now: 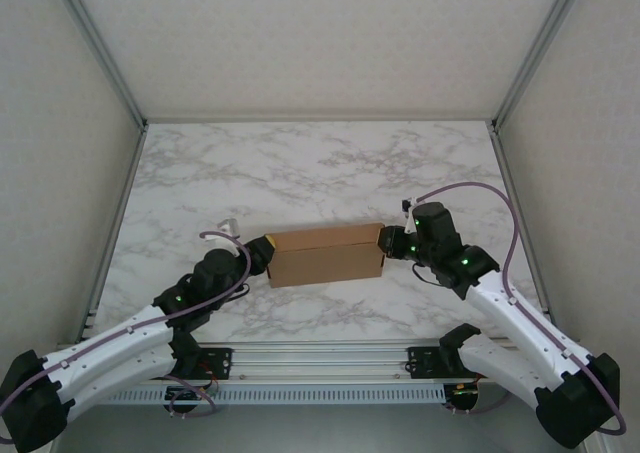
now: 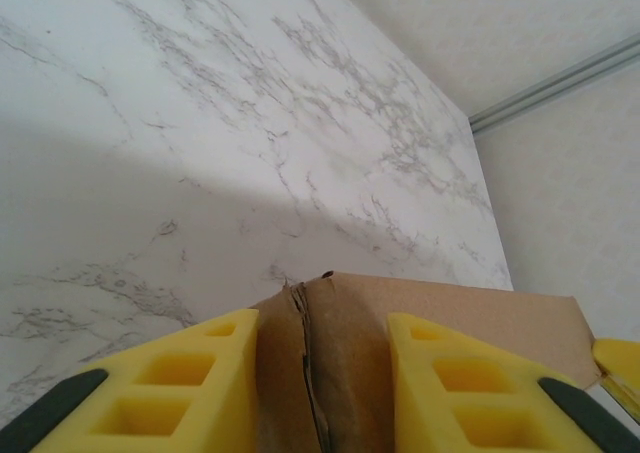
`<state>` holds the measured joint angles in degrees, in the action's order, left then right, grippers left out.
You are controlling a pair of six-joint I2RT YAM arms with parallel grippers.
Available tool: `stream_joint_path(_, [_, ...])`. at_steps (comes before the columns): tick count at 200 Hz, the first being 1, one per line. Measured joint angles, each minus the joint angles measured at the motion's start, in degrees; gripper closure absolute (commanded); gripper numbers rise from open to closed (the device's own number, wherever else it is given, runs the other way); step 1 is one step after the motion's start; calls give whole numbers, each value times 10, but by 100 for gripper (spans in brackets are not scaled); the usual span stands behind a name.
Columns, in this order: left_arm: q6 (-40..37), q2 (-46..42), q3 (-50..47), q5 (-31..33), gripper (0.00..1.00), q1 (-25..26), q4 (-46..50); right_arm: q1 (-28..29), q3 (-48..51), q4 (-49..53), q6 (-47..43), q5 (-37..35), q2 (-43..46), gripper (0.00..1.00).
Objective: Fold the paper box
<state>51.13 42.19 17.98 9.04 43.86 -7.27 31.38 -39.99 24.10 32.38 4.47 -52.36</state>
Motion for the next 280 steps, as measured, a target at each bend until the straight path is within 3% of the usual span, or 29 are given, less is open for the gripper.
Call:
stream_joint_path(89, [-61,32,49,30,76,3,41,0,26,-32,-17,21,36,78])
stream_joint_path(191, [-197,86,93,104,76,2,-11,0,25,-98,-69,17,42,75])
stream_joint_path(245, [-189,53,8,101,80,2,-90,3,144,-176,-78,29,133,70])
stream_joint_path(280, [-174,-2,-24,99,76,10,-93,24,167,-172,-89,23,171,70])
